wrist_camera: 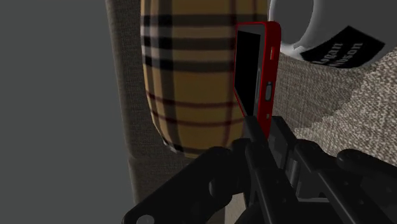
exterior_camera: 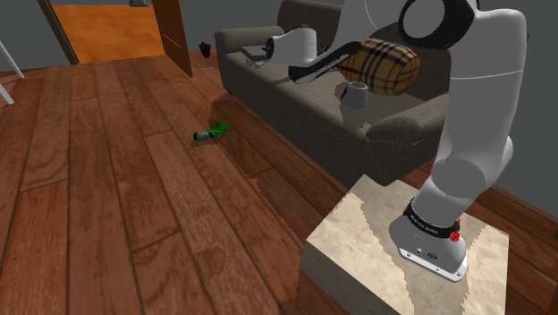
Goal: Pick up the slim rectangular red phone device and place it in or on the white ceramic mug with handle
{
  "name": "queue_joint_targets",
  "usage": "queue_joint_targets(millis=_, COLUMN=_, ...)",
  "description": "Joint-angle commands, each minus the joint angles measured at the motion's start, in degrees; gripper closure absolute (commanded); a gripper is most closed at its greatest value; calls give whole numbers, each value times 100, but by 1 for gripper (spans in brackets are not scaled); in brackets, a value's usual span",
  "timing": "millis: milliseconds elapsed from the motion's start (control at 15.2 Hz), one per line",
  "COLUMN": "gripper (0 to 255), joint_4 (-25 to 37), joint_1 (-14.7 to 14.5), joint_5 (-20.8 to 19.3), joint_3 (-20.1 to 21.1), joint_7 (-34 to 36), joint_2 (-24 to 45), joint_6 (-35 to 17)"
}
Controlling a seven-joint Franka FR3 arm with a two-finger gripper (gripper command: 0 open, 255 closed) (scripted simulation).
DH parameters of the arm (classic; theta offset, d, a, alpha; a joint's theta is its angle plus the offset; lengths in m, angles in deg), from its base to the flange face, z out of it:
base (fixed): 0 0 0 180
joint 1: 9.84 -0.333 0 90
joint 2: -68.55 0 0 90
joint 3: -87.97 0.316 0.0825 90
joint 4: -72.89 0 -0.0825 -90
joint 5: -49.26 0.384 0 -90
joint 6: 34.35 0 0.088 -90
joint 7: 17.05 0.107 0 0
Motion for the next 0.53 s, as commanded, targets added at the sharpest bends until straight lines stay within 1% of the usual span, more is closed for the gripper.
queue_joint_targets(millis=0, gripper=255, joint_4=-405, joint_1=152, joint_5=-67, joint_3=-70, joint_7=59, joint_2=-280, joint_6=-237)
queue_joint_targets(millis=198, gripper=255, joint_4=-948, joint_1=387, joint_5=-209, joint_3=-208, joint_7=116, joint_2=-668, joint_6=-603)
queue_joint_targets(millis=264, gripper=255, joint_4=-1024, joint_1=422, joint_5=-233, joint_3=-231, joint_7=122, joint_2=-723, joint_6=-659)
queue_joint_targets(millis=462, gripper=255, joint_4=-1076, joint_1=423, joint_5=-256, joint_3=-237, joint_7=282, joint_2=-609, joint_6=-705)
